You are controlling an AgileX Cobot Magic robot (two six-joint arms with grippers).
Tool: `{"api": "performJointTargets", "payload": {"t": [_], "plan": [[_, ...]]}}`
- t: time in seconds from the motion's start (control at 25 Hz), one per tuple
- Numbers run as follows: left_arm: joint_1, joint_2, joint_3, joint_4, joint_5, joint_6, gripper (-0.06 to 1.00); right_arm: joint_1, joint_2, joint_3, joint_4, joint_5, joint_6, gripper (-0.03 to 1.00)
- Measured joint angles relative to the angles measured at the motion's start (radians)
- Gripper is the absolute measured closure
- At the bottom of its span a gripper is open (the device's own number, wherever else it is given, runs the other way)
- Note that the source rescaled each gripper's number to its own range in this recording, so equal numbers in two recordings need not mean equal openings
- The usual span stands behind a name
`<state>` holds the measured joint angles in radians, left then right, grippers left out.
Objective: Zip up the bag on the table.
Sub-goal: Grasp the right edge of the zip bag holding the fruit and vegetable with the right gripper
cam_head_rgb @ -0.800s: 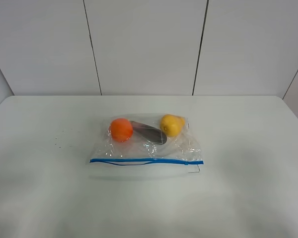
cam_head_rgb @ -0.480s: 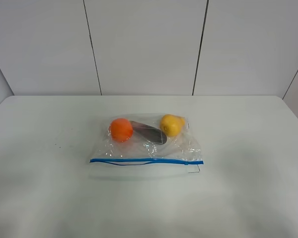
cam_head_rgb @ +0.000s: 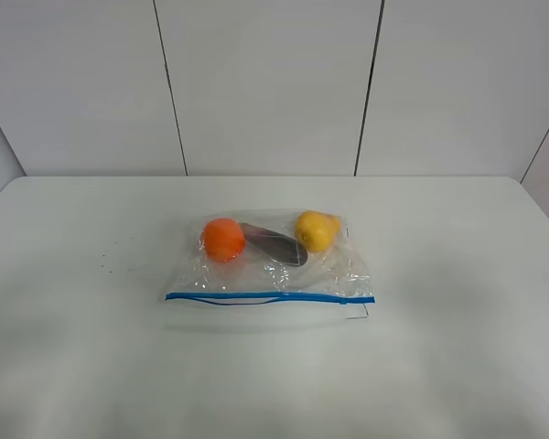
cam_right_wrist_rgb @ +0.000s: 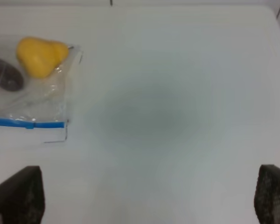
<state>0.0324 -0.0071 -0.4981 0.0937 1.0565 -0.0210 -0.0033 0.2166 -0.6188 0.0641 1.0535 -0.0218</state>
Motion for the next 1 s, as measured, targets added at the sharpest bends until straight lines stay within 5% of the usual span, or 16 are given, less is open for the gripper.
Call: {"api": "performJointTargets", "payload": {"t": [0.24, 0.44, 0.8, 1.0], "plan": [[0.000, 0.000, 0.000, 0.000, 0.000, 0.000, -0.06, 0.000, 0.328, -0.131, 0.081, -0.003, 0.022, -0.03], [0.000, 0.000, 0.000, 0.000, 0.000, 0.000, -0.06, 0.000, 0.611, -0.171, 0.193, -0.003, -0.073, -0.03], [0.000, 0.000, 0.000, 0.000, 0.000, 0.000, -0.06, -0.014, 1.026, -0.172, 0.537, -0.011, -0.519, -0.03], [0.000, 0.000, 0.000, 0.000, 0.000, 0.000, -0.06, -0.145, 1.214, -0.172, 0.761, 0.014, -0.785, -0.03]]}}
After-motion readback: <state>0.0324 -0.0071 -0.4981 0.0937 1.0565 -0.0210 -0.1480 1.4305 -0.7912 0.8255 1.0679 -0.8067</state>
